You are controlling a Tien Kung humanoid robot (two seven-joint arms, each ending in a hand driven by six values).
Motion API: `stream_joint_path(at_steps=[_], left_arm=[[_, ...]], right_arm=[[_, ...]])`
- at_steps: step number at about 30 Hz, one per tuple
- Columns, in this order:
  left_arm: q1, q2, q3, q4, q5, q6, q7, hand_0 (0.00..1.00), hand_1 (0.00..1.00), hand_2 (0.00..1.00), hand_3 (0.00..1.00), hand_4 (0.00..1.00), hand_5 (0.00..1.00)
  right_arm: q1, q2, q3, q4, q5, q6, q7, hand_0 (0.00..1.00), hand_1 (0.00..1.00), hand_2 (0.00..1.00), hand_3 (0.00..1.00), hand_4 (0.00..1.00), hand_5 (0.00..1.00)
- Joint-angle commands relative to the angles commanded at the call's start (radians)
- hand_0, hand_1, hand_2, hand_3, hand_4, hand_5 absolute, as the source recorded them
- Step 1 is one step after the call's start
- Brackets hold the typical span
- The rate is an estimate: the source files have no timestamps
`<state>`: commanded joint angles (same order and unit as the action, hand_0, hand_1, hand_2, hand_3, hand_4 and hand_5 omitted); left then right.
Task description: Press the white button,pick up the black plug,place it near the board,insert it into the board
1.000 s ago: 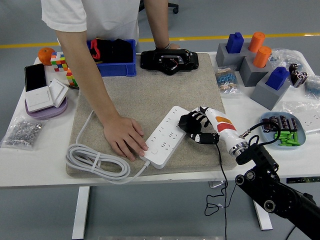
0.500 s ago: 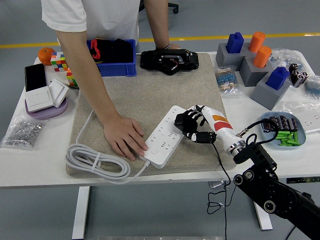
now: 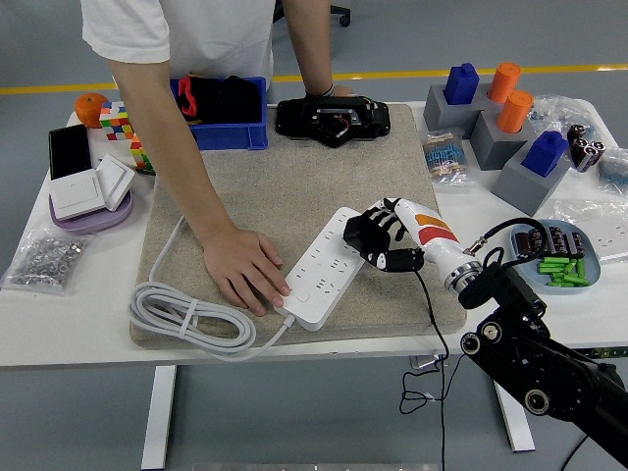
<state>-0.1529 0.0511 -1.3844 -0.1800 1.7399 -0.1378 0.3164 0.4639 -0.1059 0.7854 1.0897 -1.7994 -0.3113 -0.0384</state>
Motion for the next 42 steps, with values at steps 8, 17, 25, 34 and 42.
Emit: stream_joint_path(at_steps=[8, 17, 25, 34, 42], left_arm=[[0.002, 0.002, 0.0, 0.0, -0.008, 0.001, 0.0, 0.689, 0.636, 0.612, 0.635, 0.549, 0.181], [0.003, 0.002, -0.002, 0.0, -0.005, 0.0, 0.002, 0.689, 0.635, 0.612, 0.635, 0.549, 0.181], [0.002, 0.003, -0.002, 0.0, -0.004, -0.001, 0.003, 0.689, 0.636, 0.612, 0.635, 0.549, 0.181], [0.0, 0.005, -0.002, 0.0, 0.0, -0.003, 0.004, 0.689, 0.636, 0.612, 0.635, 0.548, 0.181], [0.0, 0.005, -0.004, 0.0, 0.002, -0.004, 0.004, 0.689, 0.636, 0.612, 0.635, 0.549, 0.181]], right_arm=[[0.004, -0.009, -0.006, 0.03, -0.034, 0.06, -0.099, 0.379, 0.29, 0.318, 0.435, 0.756, 0.002], [0.001, -0.013, -0.022, 0.074, -0.038, 0.078, -0.134, 0.389, 0.292, 0.322, 0.447, 0.76, 0.002], [0.009, -0.01, -0.033, 0.081, -0.04, 0.07, -0.152, 0.386, 0.293, 0.324, 0.449, 0.768, 0.002], [0.025, -0.002, -0.042, 0.046, -0.047, 0.062, -0.154, 0.386, 0.293, 0.325, 0.45, 0.774, 0.002], [0.031, 0.0, -0.045, 0.019, -0.054, 0.063, -0.155, 0.384, 0.295, 0.327, 0.455, 0.789, 0.002]])
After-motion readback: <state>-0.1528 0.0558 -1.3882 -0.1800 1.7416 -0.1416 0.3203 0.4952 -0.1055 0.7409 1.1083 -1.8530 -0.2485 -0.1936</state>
